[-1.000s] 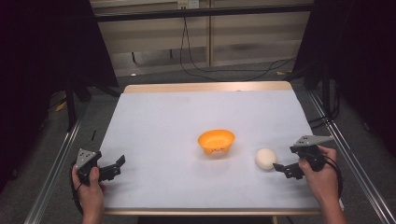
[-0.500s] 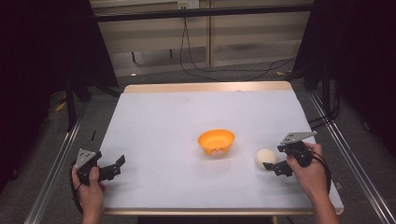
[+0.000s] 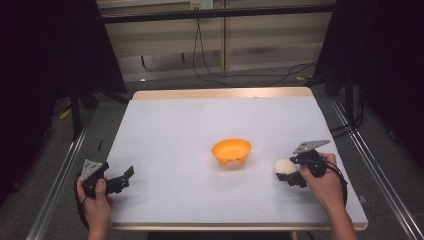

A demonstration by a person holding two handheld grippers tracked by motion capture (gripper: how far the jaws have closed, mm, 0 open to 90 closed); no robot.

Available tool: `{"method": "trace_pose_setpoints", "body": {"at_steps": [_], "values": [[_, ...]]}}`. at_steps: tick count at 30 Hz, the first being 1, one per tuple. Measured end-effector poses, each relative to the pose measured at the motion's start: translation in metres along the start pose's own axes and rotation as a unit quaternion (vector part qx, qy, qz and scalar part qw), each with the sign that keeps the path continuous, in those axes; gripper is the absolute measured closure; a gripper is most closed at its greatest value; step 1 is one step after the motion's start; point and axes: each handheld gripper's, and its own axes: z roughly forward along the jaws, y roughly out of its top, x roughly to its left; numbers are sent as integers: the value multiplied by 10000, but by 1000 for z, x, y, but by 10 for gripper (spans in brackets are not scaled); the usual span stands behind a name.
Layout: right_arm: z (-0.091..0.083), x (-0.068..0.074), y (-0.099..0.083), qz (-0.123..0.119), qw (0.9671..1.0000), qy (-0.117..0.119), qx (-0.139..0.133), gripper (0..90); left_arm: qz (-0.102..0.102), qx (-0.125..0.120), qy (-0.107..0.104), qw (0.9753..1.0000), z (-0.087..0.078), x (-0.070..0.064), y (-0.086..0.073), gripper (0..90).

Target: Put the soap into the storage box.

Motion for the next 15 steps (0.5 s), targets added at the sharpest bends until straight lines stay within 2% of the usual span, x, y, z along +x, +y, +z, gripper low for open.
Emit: {"method": "trace_pose_setpoints", "body": {"at_steps": [1,5,15], "values": [[1,0,0,2,10000,28,6,182,-20,1,-11,10000,0,0,0,8],[6,1,0,-58,9999,-103,65,234,-5,2,-6,10000,0,0,0,7],[5,2,1,-124,9999,-100,64,243,-19,8,-5,10000,0,0,0,7]]}}
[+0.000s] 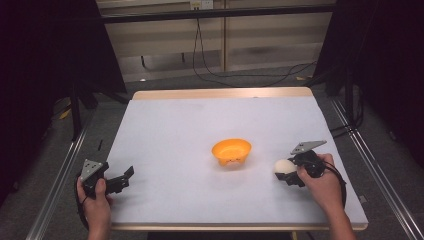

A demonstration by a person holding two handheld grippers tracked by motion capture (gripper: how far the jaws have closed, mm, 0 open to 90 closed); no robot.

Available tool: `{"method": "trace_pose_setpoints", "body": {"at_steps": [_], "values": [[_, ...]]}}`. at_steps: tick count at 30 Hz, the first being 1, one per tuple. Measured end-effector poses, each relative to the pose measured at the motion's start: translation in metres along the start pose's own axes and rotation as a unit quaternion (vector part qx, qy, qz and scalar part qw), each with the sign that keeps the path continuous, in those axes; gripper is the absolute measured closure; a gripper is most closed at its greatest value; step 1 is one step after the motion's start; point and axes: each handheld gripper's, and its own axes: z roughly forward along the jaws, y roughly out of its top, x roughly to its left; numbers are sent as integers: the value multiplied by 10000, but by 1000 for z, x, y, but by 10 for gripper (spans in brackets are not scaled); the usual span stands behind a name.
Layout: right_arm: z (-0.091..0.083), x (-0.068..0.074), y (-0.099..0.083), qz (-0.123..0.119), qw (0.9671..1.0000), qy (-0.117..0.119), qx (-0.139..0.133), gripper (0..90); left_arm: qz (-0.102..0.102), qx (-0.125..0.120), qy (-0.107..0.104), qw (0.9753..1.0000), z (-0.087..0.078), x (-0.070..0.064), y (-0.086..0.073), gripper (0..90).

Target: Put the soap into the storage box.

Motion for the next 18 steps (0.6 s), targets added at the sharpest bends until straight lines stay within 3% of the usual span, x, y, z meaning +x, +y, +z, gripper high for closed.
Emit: {"method": "trace_pose_setpoints", "body": {"at_steps": [6,10,18], "values": [[-3,1,5,35,10000,0,28,245,-5,5,-4,10000,0,0,0,7],[-6,0,9,66,9999,99,-106,245,-14,-6,-15,10000,0,0,0,7],[-9,2,22,33,9998,86,-176,245,-9,-1,-6,10000,0,0,0,7]]}}
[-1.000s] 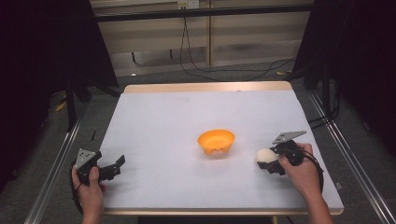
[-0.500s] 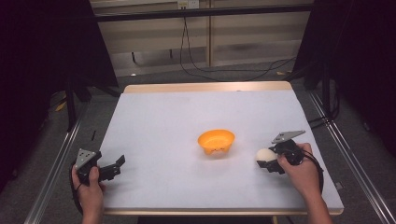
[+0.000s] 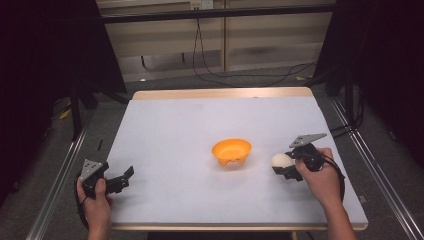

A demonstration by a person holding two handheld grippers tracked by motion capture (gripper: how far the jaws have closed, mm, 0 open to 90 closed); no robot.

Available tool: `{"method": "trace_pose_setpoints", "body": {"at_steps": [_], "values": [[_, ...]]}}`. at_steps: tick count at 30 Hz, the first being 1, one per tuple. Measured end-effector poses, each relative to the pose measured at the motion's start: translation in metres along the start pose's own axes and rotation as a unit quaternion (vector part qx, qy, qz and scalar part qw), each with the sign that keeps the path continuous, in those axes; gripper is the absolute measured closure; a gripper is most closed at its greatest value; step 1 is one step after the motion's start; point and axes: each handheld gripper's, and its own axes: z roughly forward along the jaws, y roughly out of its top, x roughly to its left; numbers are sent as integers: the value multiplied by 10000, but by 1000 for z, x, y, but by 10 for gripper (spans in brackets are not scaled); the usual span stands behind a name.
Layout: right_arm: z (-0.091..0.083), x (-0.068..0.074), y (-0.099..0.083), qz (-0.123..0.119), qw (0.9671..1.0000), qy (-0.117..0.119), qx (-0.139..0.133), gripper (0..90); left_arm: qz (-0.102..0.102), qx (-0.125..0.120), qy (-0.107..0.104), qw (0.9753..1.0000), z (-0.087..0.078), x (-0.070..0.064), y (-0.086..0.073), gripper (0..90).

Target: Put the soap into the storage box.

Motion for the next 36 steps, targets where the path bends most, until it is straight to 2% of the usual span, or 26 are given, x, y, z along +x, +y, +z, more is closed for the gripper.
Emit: {"method": "trace_pose_setpoints", "body": {"at_steps": [10,18,27,32,36], "values": [[0,4,15,-91,10000,36,-4,245,24,6,26,10000,0,0,0,7],[-1,6,28,-47,9998,158,-75,246,-11,11,-11,10000,0,0,0,7],[0,10,40,-185,9998,101,-34,246,-23,15,-17,10000,0,0,0,7],[4,13,46,-186,9995,230,-84,246,-37,1,-37,10000,0,1,0,6],[6,16,51,-220,9994,245,-79,246,-36,13,-18,10000,0,0,0,6]]}}
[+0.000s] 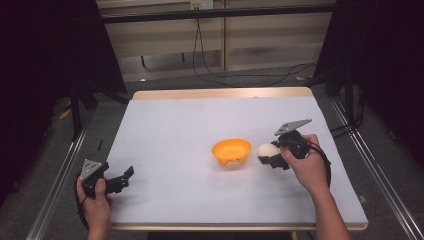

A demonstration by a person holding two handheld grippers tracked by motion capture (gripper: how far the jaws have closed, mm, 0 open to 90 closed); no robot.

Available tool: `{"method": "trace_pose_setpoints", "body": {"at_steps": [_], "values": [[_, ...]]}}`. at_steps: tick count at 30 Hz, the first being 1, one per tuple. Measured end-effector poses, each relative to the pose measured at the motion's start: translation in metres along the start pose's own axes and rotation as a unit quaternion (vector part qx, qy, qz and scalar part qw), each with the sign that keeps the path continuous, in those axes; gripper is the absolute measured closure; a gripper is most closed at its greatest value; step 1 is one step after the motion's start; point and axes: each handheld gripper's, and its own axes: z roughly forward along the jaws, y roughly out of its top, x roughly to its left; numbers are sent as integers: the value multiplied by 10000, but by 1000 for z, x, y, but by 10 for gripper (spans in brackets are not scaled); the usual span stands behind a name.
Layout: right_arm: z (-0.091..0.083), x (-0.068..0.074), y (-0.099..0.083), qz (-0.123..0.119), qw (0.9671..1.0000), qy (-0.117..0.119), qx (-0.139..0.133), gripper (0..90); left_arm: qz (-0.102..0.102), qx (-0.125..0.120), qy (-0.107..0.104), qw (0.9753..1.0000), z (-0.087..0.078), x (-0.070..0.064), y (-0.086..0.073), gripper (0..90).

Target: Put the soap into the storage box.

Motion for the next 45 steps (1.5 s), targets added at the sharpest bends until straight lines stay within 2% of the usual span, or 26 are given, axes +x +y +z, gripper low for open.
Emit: {"method": "trace_pose_setpoints", "body": {"at_steps": [19,34,45], "values": [[13,12,29,-124,9997,180,-99,246,8,-3,2,10000,0,0,0,6],[29,22,47,-10,9997,223,-136,246,2,-4,-4,10000,0,0,0,7],[38,28,55,196,9997,75,-91,246,19,11,-3,10000,0,0,0,6]]}}
